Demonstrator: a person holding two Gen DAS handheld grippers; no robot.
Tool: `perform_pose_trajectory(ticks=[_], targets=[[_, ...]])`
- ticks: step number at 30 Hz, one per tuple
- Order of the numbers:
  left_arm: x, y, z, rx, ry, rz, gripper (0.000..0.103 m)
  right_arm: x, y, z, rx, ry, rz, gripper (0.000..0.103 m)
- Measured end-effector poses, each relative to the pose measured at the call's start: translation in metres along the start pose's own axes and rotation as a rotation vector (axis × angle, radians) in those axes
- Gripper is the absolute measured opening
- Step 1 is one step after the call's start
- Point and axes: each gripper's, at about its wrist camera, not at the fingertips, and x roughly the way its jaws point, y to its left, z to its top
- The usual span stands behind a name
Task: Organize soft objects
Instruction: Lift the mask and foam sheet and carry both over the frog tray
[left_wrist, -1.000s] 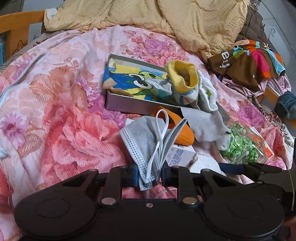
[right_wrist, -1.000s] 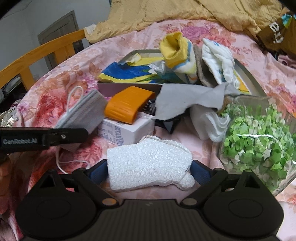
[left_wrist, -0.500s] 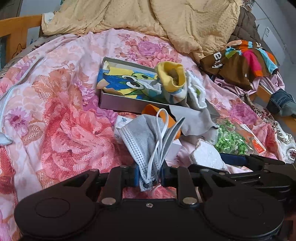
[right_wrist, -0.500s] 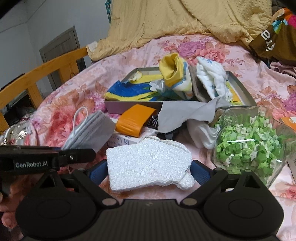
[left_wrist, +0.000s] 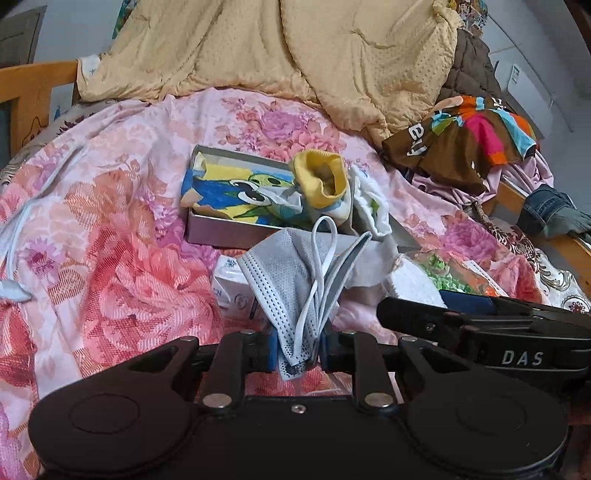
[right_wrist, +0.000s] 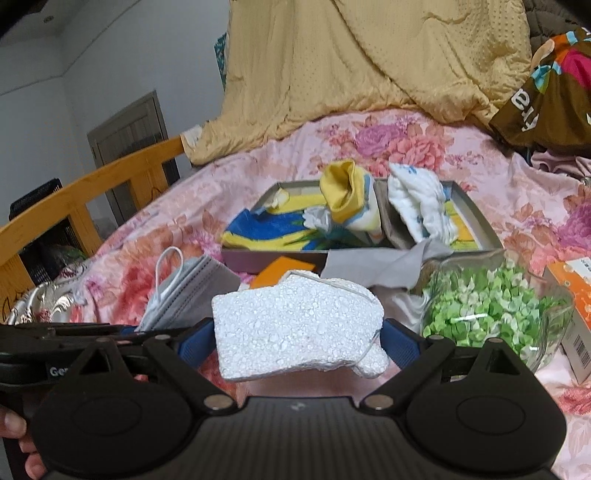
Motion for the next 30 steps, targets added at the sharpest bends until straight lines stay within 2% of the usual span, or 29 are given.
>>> perform_pose_trajectory(ticks=[8, 15, 30], targets=[[-0.004, -0.002, 0.011, 0.016, -0.047, -0.006, 0.022, -0.011, 0.0, 0.007, 0.004, -0.091, -0.004, 0.096], [0.004, 0.003, 0.035, 0.013, -0.077, -0.01, 0.022, -0.012, -0.004, 0.018, -0.002, -0.148, -0.009, 0.096], [0.06, 0.051, 0.112, -0.1, -0.231, 0.025, 0.022, 0.033, -0.01, 0.064, -0.02, -0.236, -0.064, 0.096]])
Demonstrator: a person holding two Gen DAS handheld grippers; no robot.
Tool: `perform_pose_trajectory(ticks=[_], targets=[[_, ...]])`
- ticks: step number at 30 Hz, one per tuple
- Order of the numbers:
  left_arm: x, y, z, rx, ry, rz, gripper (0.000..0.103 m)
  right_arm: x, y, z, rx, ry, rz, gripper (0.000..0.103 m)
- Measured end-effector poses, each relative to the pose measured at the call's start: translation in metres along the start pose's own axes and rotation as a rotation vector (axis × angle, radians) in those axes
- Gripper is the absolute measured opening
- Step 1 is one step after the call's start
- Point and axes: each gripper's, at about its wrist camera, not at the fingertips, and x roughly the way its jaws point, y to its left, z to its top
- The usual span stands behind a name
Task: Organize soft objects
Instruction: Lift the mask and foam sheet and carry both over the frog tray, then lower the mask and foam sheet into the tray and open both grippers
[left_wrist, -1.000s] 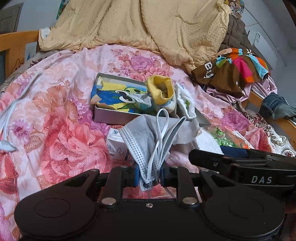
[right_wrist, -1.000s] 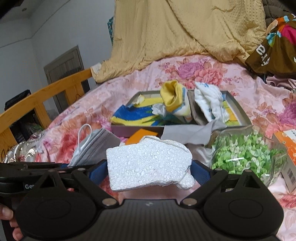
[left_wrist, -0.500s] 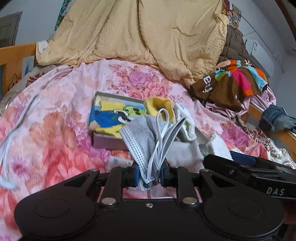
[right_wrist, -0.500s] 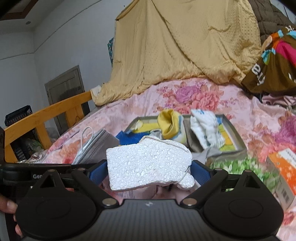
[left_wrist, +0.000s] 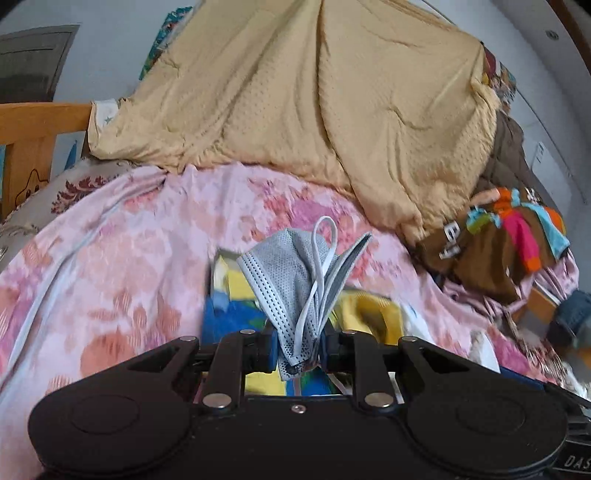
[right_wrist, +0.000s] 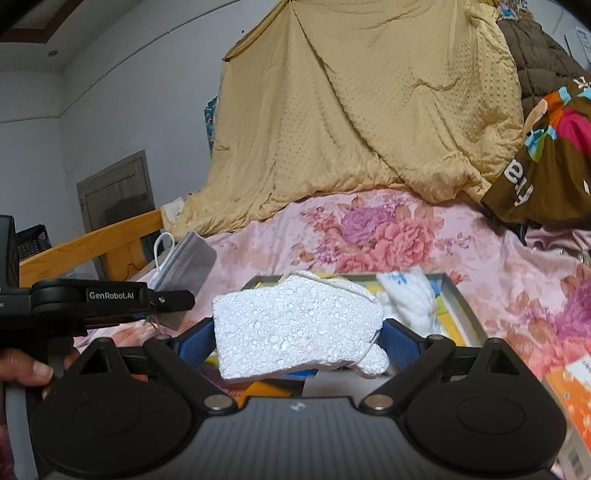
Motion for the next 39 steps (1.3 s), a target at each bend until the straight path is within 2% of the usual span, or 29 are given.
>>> perform_pose_trajectory(ticks=[5, 11, 15, 18, 25, 33, 39], targets=[[0.027, 0.013, 0.007, 0.001, -0.017, -0.002, 0.022, 0.027, -0.002, 0.01, 0.014, -0.004, -0.021, 0.096], [0.057, 0.021, 0.009, 0.027, 0.009, 0.013, 0.022, 0.064, 0.006, 0.021, 0.021, 0.017, -0.043, 0.096], [0.074, 0.028, 0.006, 0.049, 0.069, 0.032, 0.022, 0.089, 0.022, 0.026, -0.111, 0.068, -0.1, 0.096], [0.083, 0.038, 0.002, 0.02, 0.117, 0.035, 0.022, 0.104, 0.031, 0.026, -0.204, 0.101, -0.116, 0.096], [0.096, 0.049, -0.005, 0.008, 0.193, 0.056, 0.022, 0.132, 0.039, 0.023, -0.326, 0.175, -0.142, 0.096], [0.099, 0.047, -0.008, 0.039, 0.226, 0.066, 0.023, 0.151, 0.046, 0.014, -0.416, 0.255, -0.141, 0.096], [0.1, 0.047, -0.008, 0.024, 0.233, 0.059, 0.026, 0.156, 0.047, 0.01, -0.483, 0.289, -0.152, 0.097]])
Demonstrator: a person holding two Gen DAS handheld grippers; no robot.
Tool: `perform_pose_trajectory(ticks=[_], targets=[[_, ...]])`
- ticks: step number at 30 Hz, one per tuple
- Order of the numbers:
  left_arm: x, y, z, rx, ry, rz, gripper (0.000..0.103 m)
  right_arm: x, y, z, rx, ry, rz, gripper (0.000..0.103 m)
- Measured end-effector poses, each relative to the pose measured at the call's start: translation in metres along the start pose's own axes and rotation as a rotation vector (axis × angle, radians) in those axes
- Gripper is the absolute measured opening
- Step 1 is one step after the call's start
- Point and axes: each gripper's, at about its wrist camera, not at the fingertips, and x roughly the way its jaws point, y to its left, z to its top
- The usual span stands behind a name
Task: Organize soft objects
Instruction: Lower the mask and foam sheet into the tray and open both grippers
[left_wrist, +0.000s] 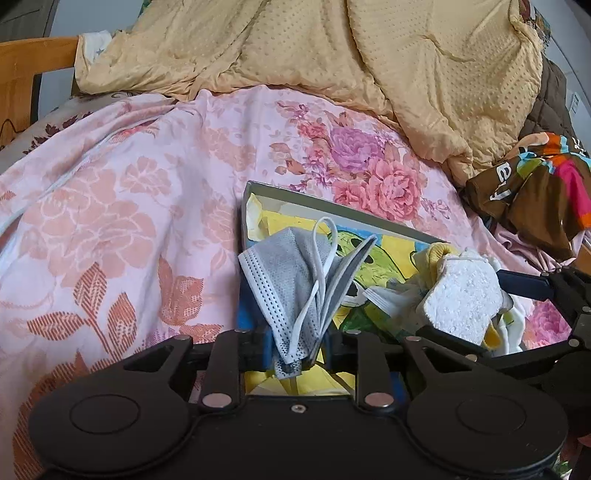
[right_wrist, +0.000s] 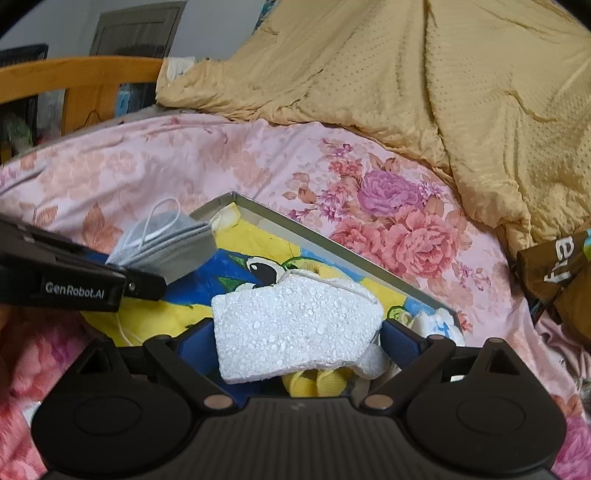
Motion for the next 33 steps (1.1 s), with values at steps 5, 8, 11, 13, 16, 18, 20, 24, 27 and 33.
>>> perform_pose_trajectory(ticks=[5, 8, 11, 13, 16, 18, 20, 24, 27, 33], targets=[[0.001, -0.001, 0.002, -0.005, 0.005, -0.005, 0.028, -0.001, 0.003, 0.001, -0.031, -0.002, 0.007, 0.097], [0.001, 0.0, 0.002, -0.018, 0.007, -0.012, 0.031, -0.001, 0.005, 0.001, -0.046, -0.007, 0.013, 0.097], [0.0, 0.003, 0.002, -0.046, 0.012, -0.027, 0.035, -0.002, 0.009, 0.001, -0.067, -0.006, 0.005, 0.097], [-0.001, 0.003, 0.002, -0.054, 0.014, -0.033, 0.037, -0.003, 0.011, 0.0, -0.081, -0.003, 0.002, 0.097], [-0.003, 0.003, 0.002, -0.07, 0.021, -0.046, 0.041, -0.004, 0.015, -0.001, -0.105, 0.002, -0.002, 0.098], [-0.004, 0.003, 0.003, -0.081, 0.024, -0.053, 0.044, -0.005, 0.018, 0.0, -0.117, 0.004, -0.007, 0.098], [-0.005, 0.004, 0.004, -0.088, 0.025, -0.056, 0.045, -0.005, 0.02, 0.001, -0.128, 0.003, -0.009, 0.099], [-0.007, 0.004, 0.005, -0.096, 0.03, -0.064, 0.048, -0.007, 0.027, 0.003, -0.164, -0.001, -0.025, 0.101], [-0.009, 0.004, 0.007, -0.098, 0.035, -0.074, 0.053, -0.009, 0.029, 0.004, -0.174, 0.001, -0.029, 0.102], [-0.014, 0.003, 0.008, -0.1, 0.035, -0.089, 0.063, -0.017, 0.025, 0.003, -0.163, -0.008, -0.044, 0.102]])
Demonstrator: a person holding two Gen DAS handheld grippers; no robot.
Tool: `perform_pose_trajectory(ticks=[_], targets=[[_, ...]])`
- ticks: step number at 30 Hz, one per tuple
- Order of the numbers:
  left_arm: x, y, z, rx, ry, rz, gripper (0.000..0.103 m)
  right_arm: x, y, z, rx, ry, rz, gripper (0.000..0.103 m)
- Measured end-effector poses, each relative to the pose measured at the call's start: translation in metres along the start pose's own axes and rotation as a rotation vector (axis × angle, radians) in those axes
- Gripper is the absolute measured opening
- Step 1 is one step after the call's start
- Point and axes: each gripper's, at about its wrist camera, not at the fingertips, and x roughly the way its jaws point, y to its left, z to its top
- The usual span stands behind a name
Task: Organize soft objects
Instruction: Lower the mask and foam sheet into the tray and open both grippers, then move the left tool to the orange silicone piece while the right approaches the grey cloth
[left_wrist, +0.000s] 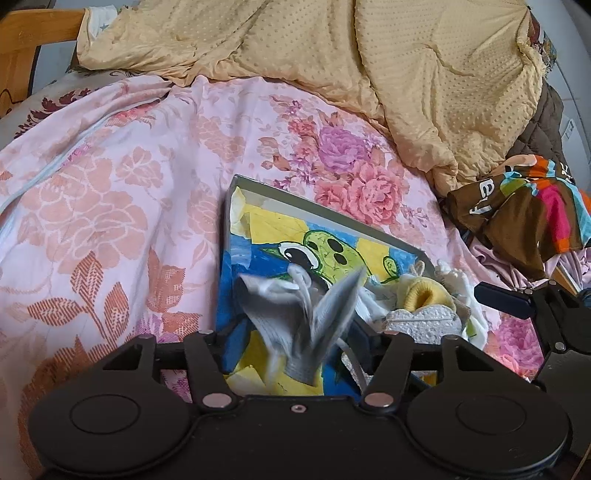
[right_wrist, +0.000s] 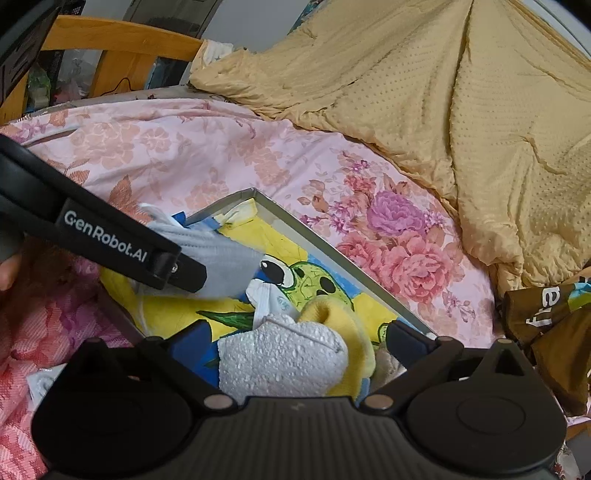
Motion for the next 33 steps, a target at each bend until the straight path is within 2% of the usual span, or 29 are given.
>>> perform_pose_trajectory(ticks=[5, 8, 14, 22, 25, 33], targets=[[-0.007, -0.002, 0.0, -0.008, -0.009, -0.002, 0.067, -0.013, -0.007, -0.003, 0.02, -0.026, -0.02, 0.102], [-0.014, -0.003, 0.001, -0.016, -0.024, 0.018, 0.077, -0.024, -0.012, -0.004, 0.042, -0.048, -0.03, 0.102], [-0.041, -0.007, 0.0, -0.033, -0.055, 0.033, 0.084, -0.055, -0.027, -0.005, 0.105, -0.106, -0.057, 0.102], [-0.082, -0.033, -0.011, 0.059, -0.122, 0.071, 0.091, -0.106, -0.048, -0.008, 0.205, -0.18, -0.083, 0.102], [-0.1, -0.045, -0.017, 0.097, -0.159, 0.084, 0.096, -0.127, -0.058, -0.013, 0.254, -0.204, -0.091, 0.102], [-0.146, -0.075, -0.043, 0.143, -0.262, 0.097, 0.102, -0.178, -0.076, -0.04, 0.381, -0.232, -0.091, 0.103]])
